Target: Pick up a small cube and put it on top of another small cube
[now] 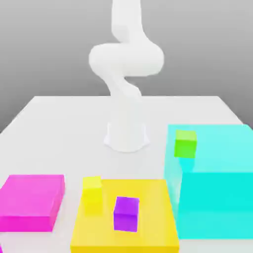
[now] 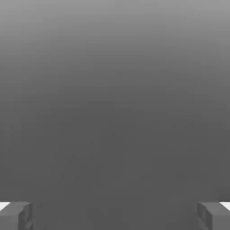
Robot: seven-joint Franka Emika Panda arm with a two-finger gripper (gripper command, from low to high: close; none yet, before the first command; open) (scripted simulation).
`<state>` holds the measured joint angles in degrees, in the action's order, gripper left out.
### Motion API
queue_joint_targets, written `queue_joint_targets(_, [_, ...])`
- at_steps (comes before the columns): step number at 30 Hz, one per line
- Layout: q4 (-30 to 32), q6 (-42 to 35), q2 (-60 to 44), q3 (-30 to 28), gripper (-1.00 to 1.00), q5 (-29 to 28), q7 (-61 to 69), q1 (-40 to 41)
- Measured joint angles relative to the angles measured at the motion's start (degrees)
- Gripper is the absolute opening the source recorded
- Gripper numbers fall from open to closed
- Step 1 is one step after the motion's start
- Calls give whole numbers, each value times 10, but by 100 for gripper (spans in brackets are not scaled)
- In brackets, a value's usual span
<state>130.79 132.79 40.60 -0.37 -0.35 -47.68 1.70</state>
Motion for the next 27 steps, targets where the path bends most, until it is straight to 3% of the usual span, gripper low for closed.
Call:
queue_joint_targets(15, [-60,60,-315,-47,0,-5,-99,84])
queue_joint_targets(27, [-108,108,-566,-84,0,46,-140,155])
